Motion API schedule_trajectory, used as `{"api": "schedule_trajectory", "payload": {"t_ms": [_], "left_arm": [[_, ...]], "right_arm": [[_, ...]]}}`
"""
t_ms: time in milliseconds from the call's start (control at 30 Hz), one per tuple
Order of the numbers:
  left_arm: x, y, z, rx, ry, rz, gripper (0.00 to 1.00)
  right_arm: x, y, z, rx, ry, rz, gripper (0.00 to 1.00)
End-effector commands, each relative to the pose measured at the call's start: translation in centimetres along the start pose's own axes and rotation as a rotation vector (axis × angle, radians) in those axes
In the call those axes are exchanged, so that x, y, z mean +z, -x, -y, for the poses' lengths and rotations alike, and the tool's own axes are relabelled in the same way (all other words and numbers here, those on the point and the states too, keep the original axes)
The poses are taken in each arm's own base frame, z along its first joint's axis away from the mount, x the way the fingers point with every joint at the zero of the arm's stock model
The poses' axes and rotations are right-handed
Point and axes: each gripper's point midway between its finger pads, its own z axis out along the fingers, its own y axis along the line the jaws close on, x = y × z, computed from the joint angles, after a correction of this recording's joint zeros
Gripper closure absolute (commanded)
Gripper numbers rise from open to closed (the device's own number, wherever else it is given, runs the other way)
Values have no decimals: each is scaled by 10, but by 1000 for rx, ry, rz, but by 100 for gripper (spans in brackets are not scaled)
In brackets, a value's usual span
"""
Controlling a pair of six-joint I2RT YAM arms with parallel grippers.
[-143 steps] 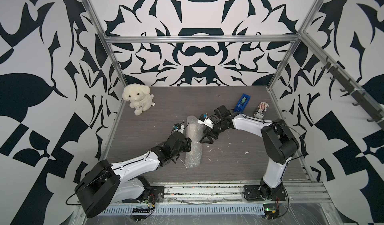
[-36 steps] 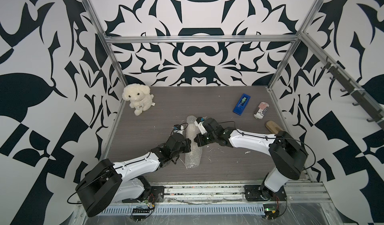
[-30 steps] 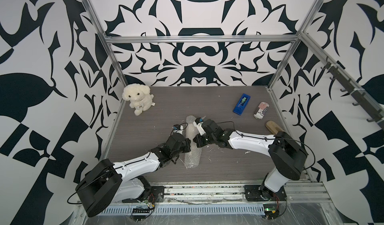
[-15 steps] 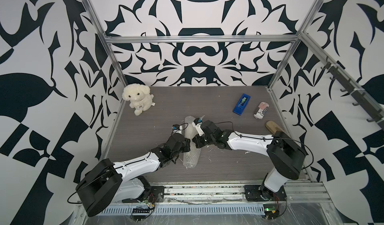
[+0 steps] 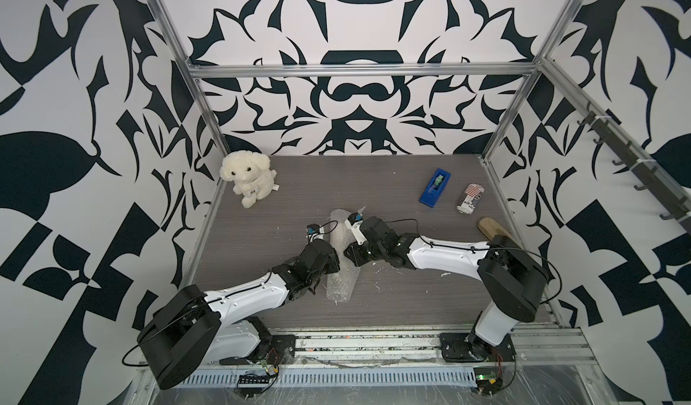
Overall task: Wrap vases in bubble wrap
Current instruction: Stick the tape on the bubble wrap.
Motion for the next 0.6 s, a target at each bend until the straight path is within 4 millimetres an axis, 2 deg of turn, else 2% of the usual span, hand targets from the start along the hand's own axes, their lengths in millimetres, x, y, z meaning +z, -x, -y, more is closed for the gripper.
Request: {"api": "schedule_trajectory", "payload": {"t_ms": [0, 67, 200, 300, 433, 567], "left_arm": [[-1, -7, -8, -10, 38, -30, 84], [-6, 1, -8, -46, 35, 10, 81], [-20, 19, 1, -95, -21, 89, 67], [-31, 33, 5, -121, -44, 131, 65], [-35, 40, -17, -175, 34, 134, 61], [-28, 37, -45, -247, 101, 89, 59]], "right_arm": [[-12, 12, -21, -16, 71, 40, 70], [-14, 15, -25, -16, 85, 47, 70], [-18, 20, -31, -10, 109, 66, 69], [-22, 24, -33, -10, 116, 85, 67], [-26, 28, -35, -8, 118, 99, 62], [-27, 30, -36, -7, 117, 101, 57]]}}
